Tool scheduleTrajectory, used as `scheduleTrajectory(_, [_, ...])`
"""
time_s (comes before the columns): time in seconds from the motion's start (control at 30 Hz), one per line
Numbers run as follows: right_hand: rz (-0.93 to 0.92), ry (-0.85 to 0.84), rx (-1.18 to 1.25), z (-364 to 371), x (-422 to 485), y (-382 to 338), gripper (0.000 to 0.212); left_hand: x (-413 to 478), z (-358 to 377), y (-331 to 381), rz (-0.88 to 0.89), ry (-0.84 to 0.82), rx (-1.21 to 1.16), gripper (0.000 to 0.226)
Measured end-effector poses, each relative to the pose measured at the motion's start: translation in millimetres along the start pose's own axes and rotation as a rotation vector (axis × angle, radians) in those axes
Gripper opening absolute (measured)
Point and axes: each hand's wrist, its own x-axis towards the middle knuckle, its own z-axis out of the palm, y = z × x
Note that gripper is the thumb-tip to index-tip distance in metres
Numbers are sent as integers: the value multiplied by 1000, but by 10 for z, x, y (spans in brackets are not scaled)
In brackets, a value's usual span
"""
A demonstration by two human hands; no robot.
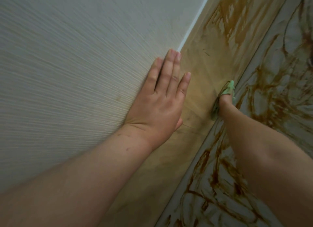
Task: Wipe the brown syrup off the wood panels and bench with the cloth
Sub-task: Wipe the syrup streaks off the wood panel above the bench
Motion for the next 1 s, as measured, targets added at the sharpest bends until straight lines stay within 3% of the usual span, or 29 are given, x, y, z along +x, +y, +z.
scheduleTrajectory(0.1, [39,-27,10,140,794,141,118,-13,16,-25,9,-18,1,100])
scheduleTrajectory(0.17, [20,-14,36,207,824,21,121,-20,12,-25,2,-17,1,100])
scheduleTrajectory(0.3, [-281,-73,-131,118,-808,-790,65,-2,13,-40,-12,5,-28,100])
scheduleTrajectory(0.47, [-891,-195,-173,207,-2027,-1153,59,14,27,-31,-21,25,-60,95])
scheduleTrajectory(0.57, [-1076,-153,-319,301,-2099,-1246,51,42,21,-33,-34,68,-96,85])
scheduleTrajectory(0.77, [-691,-94,-177,235,-1289,-1898,58,20,87,-35,-22,43,-69,95])
scheduleTrajectory(0.83, [-468,-78,-60,168,-936,-1936,68,12,93,-22,-16,30,-57,98])
scheduleTrajectory(0.87, [-325,-64,17,147,-828,-1876,79,9,95,-15,-15,30,-61,99])
scheduleTrajectory(0.93, [-141,-38,45,155,-824,-1606,78,2,97,-22,-23,20,-62,100])
scheduleTrajectory(1.0, [-156,-94,-51,145,-1065,-1272,78,12,92,-33,-25,19,-67,100])
